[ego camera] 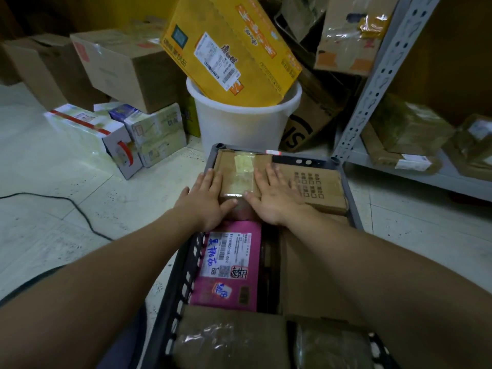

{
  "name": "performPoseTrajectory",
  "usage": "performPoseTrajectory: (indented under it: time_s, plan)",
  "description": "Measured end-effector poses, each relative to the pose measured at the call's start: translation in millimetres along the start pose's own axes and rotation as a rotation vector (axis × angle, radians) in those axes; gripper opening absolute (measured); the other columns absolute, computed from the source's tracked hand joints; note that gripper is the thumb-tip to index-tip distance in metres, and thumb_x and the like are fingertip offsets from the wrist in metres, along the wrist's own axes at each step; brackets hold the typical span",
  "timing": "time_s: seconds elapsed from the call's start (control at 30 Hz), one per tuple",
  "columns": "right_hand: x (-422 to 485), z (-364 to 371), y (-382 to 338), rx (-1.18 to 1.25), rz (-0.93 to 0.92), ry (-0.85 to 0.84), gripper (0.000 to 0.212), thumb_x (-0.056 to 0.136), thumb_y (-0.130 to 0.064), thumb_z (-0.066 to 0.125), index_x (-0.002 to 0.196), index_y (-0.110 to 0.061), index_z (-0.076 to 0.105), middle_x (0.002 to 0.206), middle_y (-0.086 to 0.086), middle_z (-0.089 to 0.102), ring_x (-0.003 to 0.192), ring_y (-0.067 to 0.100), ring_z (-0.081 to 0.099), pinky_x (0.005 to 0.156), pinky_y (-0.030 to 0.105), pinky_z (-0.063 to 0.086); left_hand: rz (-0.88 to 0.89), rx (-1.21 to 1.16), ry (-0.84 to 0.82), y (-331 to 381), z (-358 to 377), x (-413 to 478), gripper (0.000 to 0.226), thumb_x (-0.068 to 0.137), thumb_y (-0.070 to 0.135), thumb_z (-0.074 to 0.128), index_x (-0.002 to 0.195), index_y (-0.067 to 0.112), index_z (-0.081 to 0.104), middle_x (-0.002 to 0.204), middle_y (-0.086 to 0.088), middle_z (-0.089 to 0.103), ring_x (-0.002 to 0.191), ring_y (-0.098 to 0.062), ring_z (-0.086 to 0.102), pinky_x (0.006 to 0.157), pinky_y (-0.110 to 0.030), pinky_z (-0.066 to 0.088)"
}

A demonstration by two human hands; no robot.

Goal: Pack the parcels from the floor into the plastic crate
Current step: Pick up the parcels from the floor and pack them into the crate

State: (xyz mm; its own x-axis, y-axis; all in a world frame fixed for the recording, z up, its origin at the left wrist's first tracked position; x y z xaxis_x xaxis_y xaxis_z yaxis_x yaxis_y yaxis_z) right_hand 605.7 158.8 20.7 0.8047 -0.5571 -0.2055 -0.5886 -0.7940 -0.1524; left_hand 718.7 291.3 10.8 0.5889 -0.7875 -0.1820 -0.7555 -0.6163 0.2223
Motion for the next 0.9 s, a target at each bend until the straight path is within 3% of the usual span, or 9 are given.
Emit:
performPoseTrajectory:
  time_s: [0.17,0.33,0.6,0.9]
  plan:
    - [-28,16,-11,-0.043,-0.01,0.002,0.081,0.092,-0.068,0.027,0.152,-0.032,-0.014,0.159,0.003,-0.023,0.148,0.023,-0.015,0.119,0.048,-0.004,0.033,0.062,-0.057,-6,6,-36,0.088,0.088,0.069,0.024,0.148,0.019,-0.017,0.157,-0.001,-0.019,0.145,-0.018,-0.016,0.119,-0.046,0.004]
    - [-59,22,-17,-0.079,0.012,-0.012,0.081,0.091,-0.068,0.027,0.152,-0.031,-0.011,0.16,0.003,-0.022,0.148,0.023,-0.015,0.119,0.048,-0.006,0.085,0.164,-0.081,-7,9,-59,0.088,0.087,0.07,0.019,0.15,0.017,-0.012,0.157,-0.002,-0.019,0.145,-0.019,-0.017,0.118,-0.048,0.0]
    - [-131,27,5,-0.078,0.192,-0.076,0.078,0.091,-0.069,0.024,0.153,-0.032,-0.006,0.161,0.002,-0.014,0.148,0.024,-0.013,0.117,0.047,-0.006,0.257,0.221,-0.106,20,13,-78,0.082,0.09,0.066,0.023,0.151,0.018,-0.006,0.158,-0.006,-0.014,0.146,-0.022,-0.015,0.119,-0.048,-0.001]
    - [-141,33,27,-0.044,0.172,-0.126,0.068,0.096,-0.061,0.016,0.153,-0.032,-0.004,0.161,0.0,-0.013,0.148,0.023,-0.012,0.117,0.045,-0.004,0.241,0.198,-0.146,48,20,-98,0.082,0.091,0.064,0.028,0.151,0.016,-0.003,0.158,-0.008,-0.011,0.146,-0.024,-0.01,0.118,-0.045,0.001]
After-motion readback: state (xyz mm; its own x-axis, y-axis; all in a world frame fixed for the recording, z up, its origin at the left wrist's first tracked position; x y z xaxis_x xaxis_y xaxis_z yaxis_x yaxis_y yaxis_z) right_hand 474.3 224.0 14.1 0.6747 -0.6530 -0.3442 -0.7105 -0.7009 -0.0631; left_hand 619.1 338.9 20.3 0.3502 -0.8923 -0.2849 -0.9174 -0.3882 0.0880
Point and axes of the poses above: each hand's wrist, its own x-axis towards the middle knuckle, its own z-axis out of the palm, y = z × x, the point moved 2 cm from there along x, towards the middle knuckle
